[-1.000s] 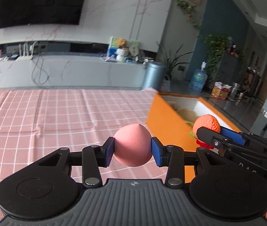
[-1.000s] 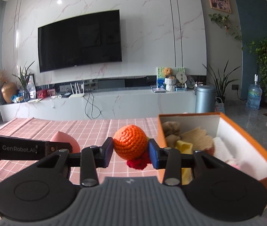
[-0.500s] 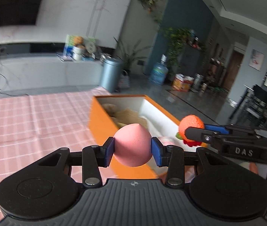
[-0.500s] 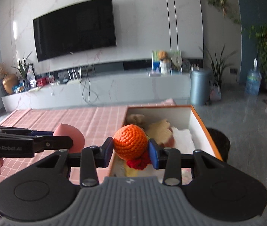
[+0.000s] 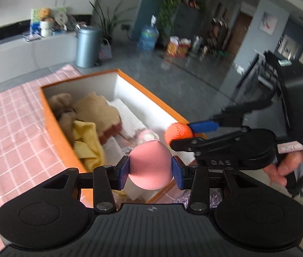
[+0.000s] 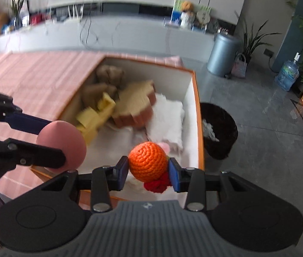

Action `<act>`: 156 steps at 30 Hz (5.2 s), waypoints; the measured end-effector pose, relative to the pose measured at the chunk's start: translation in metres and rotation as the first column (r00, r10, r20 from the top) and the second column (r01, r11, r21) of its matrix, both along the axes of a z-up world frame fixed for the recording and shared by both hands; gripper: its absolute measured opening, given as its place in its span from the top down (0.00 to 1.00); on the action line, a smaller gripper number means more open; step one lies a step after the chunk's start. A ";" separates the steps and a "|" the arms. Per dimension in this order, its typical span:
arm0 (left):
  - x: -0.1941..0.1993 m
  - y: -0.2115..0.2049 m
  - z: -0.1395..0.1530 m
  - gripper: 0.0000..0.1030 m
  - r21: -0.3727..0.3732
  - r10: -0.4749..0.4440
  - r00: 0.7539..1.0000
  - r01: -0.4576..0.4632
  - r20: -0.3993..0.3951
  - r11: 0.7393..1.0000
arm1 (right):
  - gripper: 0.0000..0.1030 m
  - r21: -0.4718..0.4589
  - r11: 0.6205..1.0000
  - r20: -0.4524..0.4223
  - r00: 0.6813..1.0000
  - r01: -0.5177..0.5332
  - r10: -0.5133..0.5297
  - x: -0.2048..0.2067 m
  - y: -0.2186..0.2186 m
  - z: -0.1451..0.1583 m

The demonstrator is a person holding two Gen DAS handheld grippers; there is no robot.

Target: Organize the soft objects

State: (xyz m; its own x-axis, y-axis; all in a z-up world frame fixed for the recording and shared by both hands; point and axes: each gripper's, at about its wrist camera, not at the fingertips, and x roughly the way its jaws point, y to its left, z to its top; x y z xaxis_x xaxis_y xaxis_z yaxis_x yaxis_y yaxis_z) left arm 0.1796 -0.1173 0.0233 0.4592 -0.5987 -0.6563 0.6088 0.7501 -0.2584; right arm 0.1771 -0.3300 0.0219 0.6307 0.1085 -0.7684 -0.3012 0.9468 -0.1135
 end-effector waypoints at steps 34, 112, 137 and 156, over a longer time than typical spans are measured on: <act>0.026 -0.033 -0.028 0.21 0.208 0.000 0.996 0.020 -0.094 0.978 | 0.44 -0.009 1.000 -0.164 0.986 0.002 -0.003 0.029 -0.017 -0.025; -0.131 0.119 -0.063 0.06 0.058 0.591 0.732 -0.643 0.340 0.763 | 0.03 0.226 0.947 0.451 0.837 0.229 -0.310 -0.151 0.128 -0.075; -0.133 0.118 -0.059 0.06 0.063 0.586 0.733 -0.641 0.345 0.765 | 0.03 0.221 0.949 0.457 0.836 0.223 -0.303 -0.153 0.129 -0.074; -0.133 0.119 -0.059 0.06 0.064 0.589 0.733 -0.643 0.341 0.763 | 0.03 0.219 0.950 0.453 0.839 0.222 -0.301 -0.152 0.130 -0.075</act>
